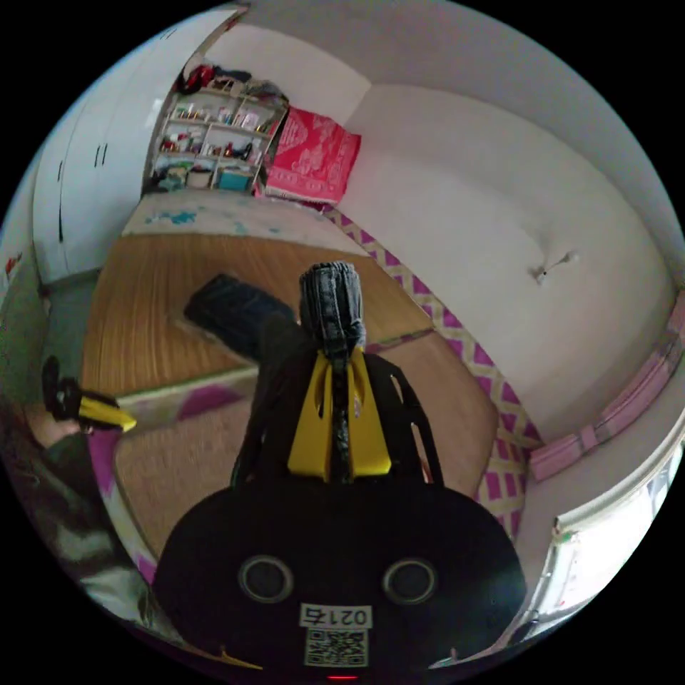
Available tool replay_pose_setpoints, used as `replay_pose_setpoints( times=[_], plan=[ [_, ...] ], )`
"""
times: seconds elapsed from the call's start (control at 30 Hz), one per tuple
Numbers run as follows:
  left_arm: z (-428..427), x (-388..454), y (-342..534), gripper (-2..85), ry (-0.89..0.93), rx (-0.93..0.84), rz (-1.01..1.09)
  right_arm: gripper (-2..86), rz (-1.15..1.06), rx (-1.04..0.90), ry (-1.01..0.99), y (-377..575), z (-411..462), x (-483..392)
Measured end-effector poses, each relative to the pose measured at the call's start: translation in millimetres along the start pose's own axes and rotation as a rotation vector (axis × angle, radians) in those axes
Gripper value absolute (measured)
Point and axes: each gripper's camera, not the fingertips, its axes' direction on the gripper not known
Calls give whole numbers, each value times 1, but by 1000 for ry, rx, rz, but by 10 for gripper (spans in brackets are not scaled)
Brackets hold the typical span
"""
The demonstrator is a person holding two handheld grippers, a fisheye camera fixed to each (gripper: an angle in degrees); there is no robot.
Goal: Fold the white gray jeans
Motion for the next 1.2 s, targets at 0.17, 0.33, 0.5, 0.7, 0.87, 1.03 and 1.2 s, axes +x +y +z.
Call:
replay_pose_setpoints(
  times=[0.17, 0.33, 0.5, 0.7, 0.87, 1.03, 1.2],
  plan=[
    [48, 63, -1, -10, 39, -45, 23, -3, -81, -250, -97, 140, 41, -99],
    [104, 95, 13, -10, 70, -266, -24, 15, 39, -245, -132, 271, 82, -152],
    [134, 124, 11, -10, 11, -279, -27, 19, 201, -117, -190, 344, 50, -119],
    [174, 148, -11, -10, 106, -228, -68, 1, 634, 80, -411, 438, 24, -6],
    [232, 164, -28, -10, 14, -300, -52, -4, 972, 303, -381, 564, -39, 101],
    [300, 174, -42, -10, 19, -514, -25, -6, 1285, 376, -204, 730, -108, 173],
    [340, 179, -48, -9, 117, -673, 164, -7, 1587, 277, -140, 906, -125, 152]
  ],
)
